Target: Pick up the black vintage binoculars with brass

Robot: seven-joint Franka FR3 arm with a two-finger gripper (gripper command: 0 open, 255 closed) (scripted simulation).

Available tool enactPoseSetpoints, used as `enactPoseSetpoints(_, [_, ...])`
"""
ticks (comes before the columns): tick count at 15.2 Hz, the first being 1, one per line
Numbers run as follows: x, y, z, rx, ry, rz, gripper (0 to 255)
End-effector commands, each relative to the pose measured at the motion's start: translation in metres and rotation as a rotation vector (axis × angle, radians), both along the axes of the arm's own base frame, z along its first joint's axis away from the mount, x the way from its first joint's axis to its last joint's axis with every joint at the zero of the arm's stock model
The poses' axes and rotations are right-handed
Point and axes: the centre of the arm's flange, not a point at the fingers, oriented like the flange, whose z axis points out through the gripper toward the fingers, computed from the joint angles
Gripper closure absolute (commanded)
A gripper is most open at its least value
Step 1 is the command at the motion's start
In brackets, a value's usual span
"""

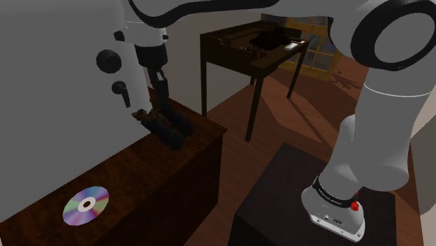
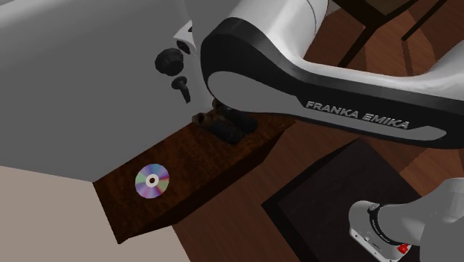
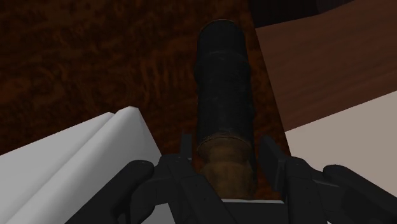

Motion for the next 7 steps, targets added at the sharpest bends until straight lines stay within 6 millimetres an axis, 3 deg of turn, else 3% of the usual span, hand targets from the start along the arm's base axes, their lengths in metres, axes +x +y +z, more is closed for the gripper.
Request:
enactPoseSetpoints(1, [0.000, 0.000, 0.013, 0.001, -0.003, -0.001, 255])
enactPoseSetpoints(5, [0.000, 0.000, 0.034, 0.001, -0.003, -0.001, 255])
enactPoseSetpoints(7, [0.000, 0.000, 0.035, 0.001, -0.003, -0.001, 255])
